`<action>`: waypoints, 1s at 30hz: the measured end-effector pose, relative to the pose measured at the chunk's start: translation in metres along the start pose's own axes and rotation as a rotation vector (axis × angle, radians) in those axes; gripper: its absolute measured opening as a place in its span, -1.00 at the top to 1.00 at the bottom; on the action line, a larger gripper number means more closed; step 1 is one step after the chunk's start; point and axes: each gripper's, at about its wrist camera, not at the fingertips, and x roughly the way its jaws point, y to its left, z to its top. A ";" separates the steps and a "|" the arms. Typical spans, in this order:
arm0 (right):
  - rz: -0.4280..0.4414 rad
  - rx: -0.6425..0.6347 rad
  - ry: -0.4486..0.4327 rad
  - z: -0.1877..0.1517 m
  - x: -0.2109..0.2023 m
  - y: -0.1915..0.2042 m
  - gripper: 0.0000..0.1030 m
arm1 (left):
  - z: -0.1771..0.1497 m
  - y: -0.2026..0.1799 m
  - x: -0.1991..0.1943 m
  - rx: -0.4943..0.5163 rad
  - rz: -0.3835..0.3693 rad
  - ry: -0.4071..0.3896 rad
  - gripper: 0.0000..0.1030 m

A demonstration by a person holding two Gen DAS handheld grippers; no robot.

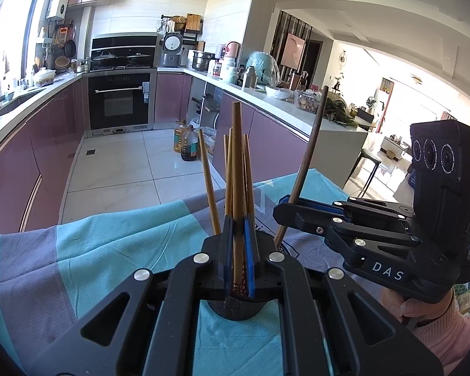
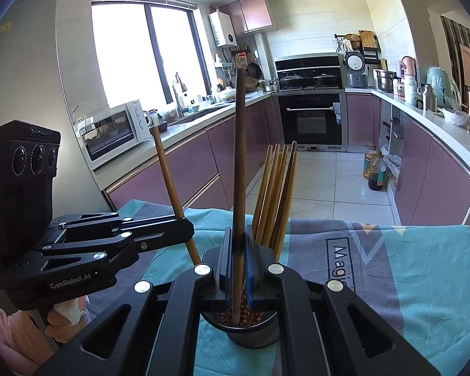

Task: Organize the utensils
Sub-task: 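Lower both held chopsticks into the mesh cup, then open both tools to release the chopsticks and withdraw from the cup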

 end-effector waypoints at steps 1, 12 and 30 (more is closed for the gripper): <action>0.001 0.001 0.003 -0.001 0.001 0.000 0.89 | 0.000 -0.002 0.000 0.001 0.001 0.002 0.85; -0.002 0.012 0.022 -0.003 0.010 -0.001 0.88 | 0.000 0.000 0.010 -0.005 0.010 0.023 0.85; -0.003 0.050 0.034 0.000 0.020 -0.008 0.88 | 0.004 0.008 0.032 -0.022 0.017 0.058 0.84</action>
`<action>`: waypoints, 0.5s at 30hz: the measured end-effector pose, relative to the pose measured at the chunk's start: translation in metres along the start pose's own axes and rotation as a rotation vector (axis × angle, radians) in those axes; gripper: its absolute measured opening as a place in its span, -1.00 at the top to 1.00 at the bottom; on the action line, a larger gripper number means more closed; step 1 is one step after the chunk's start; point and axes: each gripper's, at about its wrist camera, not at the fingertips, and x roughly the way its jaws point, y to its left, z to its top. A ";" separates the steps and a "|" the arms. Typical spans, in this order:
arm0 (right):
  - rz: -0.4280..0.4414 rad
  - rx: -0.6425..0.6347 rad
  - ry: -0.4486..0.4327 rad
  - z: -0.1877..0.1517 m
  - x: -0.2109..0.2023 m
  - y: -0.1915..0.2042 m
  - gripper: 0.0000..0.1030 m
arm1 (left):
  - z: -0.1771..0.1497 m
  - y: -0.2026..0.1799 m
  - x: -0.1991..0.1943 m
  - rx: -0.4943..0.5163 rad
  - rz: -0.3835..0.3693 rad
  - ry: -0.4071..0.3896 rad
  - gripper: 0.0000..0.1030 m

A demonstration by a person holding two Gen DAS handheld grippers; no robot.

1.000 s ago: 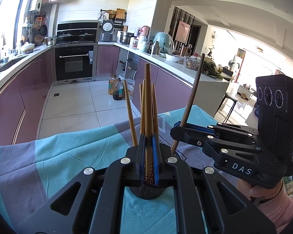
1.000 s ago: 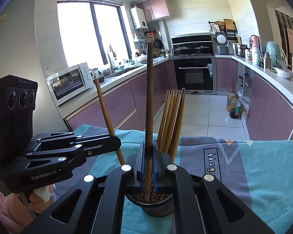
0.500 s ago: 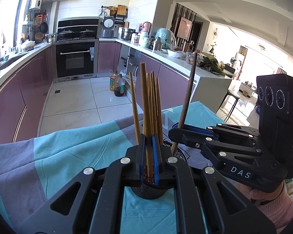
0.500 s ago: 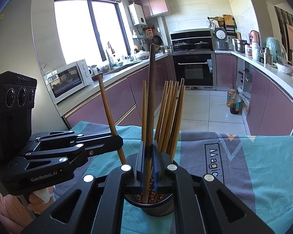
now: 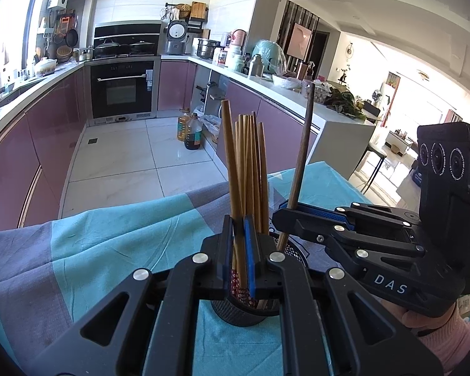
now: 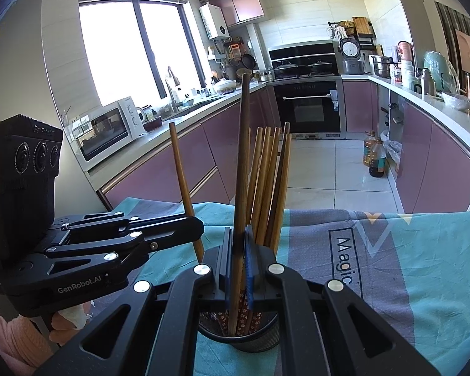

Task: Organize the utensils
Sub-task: 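Open both tools to release the chopsticks and withdraw from the cup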

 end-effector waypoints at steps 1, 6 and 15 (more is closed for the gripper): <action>-0.006 0.000 -0.002 0.000 0.000 0.000 0.88 | 0.001 0.001 0.001 -0.001 -0.001 0.003 0.84; -0.013 0.012 -0.002 0.001 0.002 -0.003 0.87 | -0.001 0.005 0.011 -0.005 -0.007 0.023 0.84; -0.024 0.015 -0.008 -0.003 -0.002 -0.005 0.83 | -0.007 0.011 0.018 -0.012 -0.006 0.019 0.65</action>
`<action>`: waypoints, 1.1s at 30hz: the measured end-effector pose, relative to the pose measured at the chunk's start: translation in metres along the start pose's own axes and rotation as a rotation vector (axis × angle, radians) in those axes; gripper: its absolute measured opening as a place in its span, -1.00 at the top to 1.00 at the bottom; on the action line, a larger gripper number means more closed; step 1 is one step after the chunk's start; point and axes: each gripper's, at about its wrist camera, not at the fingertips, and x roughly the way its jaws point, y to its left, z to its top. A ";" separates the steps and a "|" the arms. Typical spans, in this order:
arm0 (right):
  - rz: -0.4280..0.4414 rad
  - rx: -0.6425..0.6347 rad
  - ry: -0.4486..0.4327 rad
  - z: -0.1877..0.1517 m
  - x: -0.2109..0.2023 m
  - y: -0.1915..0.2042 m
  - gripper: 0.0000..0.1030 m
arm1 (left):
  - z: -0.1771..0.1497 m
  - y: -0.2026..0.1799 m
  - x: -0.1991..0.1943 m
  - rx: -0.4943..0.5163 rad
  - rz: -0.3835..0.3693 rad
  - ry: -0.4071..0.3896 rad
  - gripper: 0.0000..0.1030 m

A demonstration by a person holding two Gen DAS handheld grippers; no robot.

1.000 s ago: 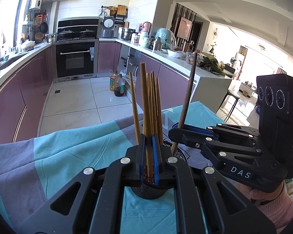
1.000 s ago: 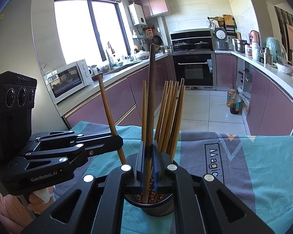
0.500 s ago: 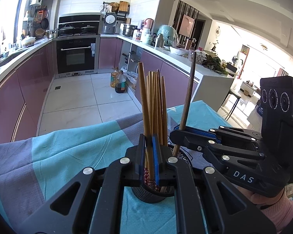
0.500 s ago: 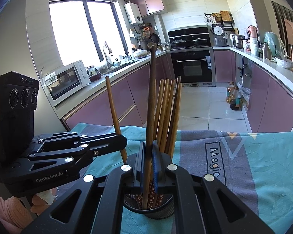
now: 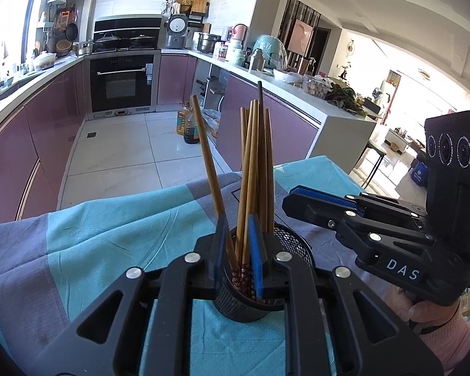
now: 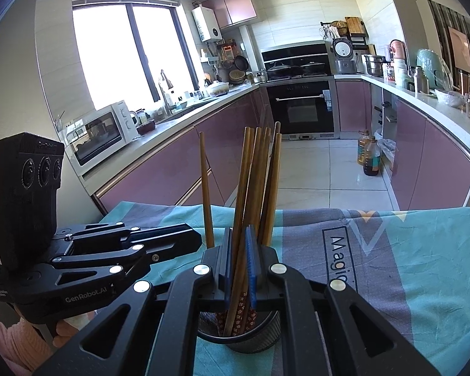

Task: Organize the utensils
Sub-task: 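Open both tools to release the chopsticks and withdraw from the cup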

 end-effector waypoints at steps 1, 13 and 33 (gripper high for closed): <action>0.001 0.002 0.001 -0.001 -0.001 0.000 0.83 | -0.001 0.001 -0.001 -0.002 0.002 -0.004 0.64; -0.003 -0.042 -0.044 -0.015 -0.021 0.010 0.01 | -0.016 0.015 -0.038 -0.008 0.121 -0.125 -0.21; -0.102 -0.122 -0.192 -0.052 -0.044 0.036 -0.87 | -0.087 0.039 -0.123 -0.061 0.393 -0.298 -0.89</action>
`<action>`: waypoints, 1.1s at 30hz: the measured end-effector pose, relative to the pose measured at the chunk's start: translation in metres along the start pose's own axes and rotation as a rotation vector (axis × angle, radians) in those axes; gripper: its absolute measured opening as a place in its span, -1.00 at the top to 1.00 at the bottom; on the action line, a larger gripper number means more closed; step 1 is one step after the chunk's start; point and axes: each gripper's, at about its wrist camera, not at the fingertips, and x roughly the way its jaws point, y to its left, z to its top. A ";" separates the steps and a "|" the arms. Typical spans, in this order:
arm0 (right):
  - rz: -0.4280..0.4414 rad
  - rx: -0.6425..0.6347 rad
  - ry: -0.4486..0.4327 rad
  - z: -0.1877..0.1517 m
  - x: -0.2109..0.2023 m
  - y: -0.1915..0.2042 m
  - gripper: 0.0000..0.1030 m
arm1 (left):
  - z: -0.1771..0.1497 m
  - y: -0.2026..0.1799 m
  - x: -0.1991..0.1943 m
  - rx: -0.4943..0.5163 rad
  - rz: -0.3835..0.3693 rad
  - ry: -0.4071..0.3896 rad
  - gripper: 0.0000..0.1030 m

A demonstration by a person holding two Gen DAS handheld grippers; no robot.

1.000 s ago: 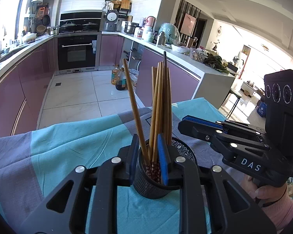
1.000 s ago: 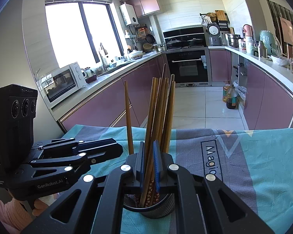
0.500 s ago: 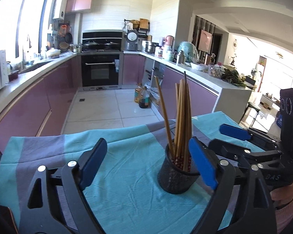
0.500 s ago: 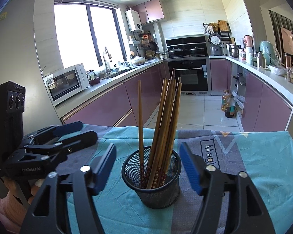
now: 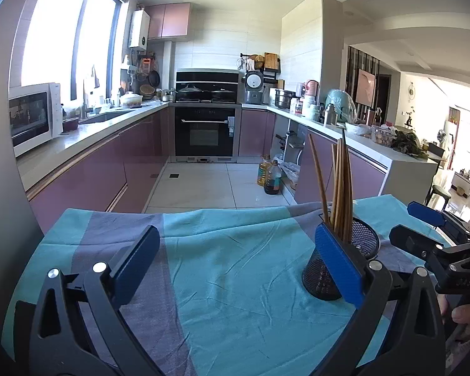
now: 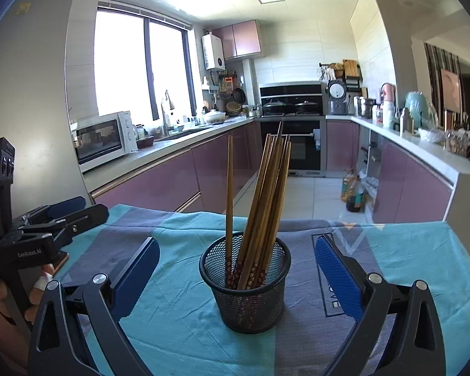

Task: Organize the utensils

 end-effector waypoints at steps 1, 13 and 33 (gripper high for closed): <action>-0.004 -0.006 -0.011 -0.001 -0.002 0.002 -0.87 | -0.001 0.002 -0.003 -0.001 0.007 -0.006 -0.89; -0.051 -0.047 -0.089 -0.005 -0.019 0.018 -0.87 | -0.004 0.011 -0.041 -0.005 0.092 -0.105 -0.89; -0.088 -0.029 -0.128 -0.005 -0.027 0.021 -0.87 | -0.010 0.010 -0.065 -0.025 0.115 -0.151 -0.89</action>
